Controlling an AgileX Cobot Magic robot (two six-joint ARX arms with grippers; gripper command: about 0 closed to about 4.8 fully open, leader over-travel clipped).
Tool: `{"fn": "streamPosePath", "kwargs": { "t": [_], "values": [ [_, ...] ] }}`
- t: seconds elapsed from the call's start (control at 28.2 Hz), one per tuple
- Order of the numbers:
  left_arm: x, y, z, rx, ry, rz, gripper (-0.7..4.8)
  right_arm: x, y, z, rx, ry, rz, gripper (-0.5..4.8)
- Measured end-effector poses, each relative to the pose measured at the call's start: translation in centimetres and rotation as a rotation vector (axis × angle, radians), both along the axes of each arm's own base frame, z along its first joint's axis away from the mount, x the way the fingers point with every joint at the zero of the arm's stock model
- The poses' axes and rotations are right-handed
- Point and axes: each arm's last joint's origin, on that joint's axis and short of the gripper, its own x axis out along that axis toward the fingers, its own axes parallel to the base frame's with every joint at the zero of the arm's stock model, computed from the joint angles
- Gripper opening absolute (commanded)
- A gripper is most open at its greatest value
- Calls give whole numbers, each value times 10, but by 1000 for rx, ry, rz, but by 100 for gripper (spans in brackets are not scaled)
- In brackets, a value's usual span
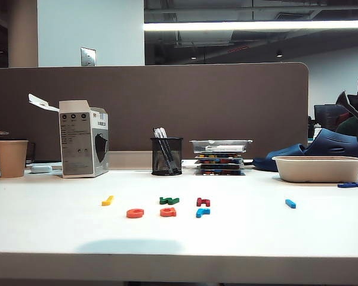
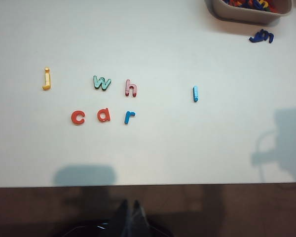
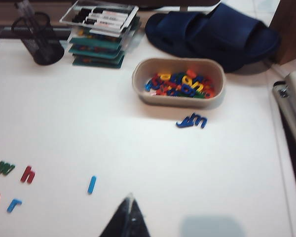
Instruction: Select the appropriate letters from the row of letter magnets placed on the table to arrange into the word "car".
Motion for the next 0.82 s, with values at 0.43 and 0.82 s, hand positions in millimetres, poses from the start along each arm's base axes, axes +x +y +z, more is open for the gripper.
{"fn": "streamPosePath", "kwargs": {
  "t": [0.43,0.82],
  "values": [
    [2,-1,2,18,-61,0,-6,-18,13,-27,7,20,76,-7],
    [61,-9,64,45,-453,-493,-6,-36,15,-39,6,-125,56,-7]
  ]
}}
